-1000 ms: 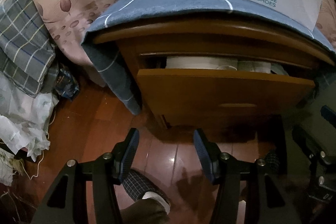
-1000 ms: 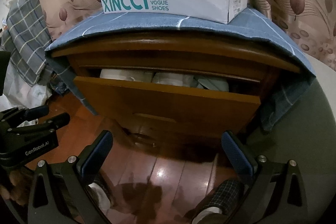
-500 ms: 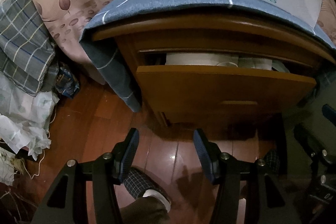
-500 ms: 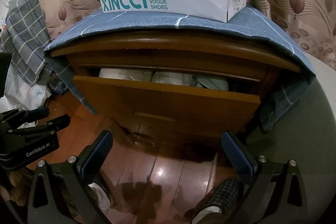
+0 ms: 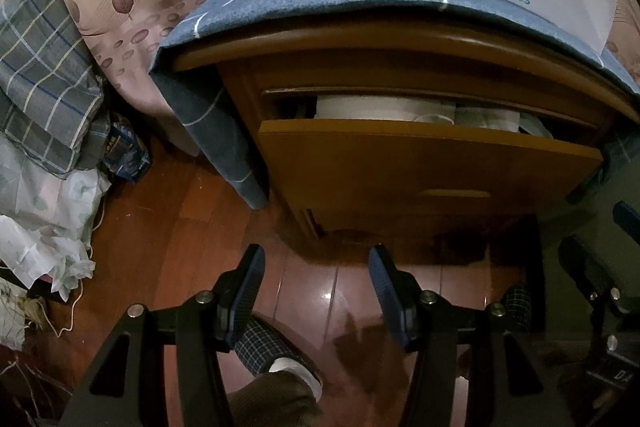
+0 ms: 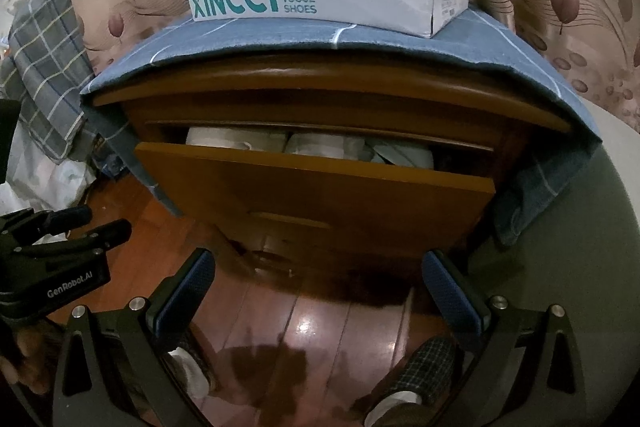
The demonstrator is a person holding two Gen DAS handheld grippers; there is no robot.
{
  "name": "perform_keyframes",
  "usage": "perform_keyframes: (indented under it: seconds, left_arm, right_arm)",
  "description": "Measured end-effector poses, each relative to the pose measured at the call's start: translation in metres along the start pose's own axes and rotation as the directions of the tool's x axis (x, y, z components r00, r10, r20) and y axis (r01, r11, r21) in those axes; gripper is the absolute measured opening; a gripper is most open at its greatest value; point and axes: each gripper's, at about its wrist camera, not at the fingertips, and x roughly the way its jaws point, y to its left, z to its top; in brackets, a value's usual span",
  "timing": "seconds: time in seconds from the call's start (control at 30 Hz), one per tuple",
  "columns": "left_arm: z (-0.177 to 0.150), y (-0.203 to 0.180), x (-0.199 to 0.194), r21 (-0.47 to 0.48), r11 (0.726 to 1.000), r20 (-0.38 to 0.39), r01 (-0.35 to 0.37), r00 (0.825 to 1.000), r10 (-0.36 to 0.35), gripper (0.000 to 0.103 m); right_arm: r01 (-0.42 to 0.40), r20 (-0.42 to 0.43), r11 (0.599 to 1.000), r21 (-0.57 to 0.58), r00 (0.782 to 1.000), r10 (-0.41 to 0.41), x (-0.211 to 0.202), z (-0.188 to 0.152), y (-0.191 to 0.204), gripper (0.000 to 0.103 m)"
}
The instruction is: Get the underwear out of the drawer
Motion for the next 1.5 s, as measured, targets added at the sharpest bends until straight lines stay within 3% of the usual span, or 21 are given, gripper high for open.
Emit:
perform_keyframes:
  seconds: [1.33,1.5]
  left_arm:
    - [-0.0009,-0.0005,0.0031,0.004,1.0,-0.009,-0.012,1.0,0.012,0.055]
    - [-0.0002,0.0032,0.0016,-0.022,1.0,-0.001,0.015,1.0,-0.015,0.055]
  right_arm:
    - [-0.006,-0.01,0.999,0.037,1.0,0.006,0.0,-0.0024,-0.0057,0.102]
    - [-0.01,-0.009,0.999,0.05,1.0,0.011,-0.002,-0.0014,-0.0093,0.102]
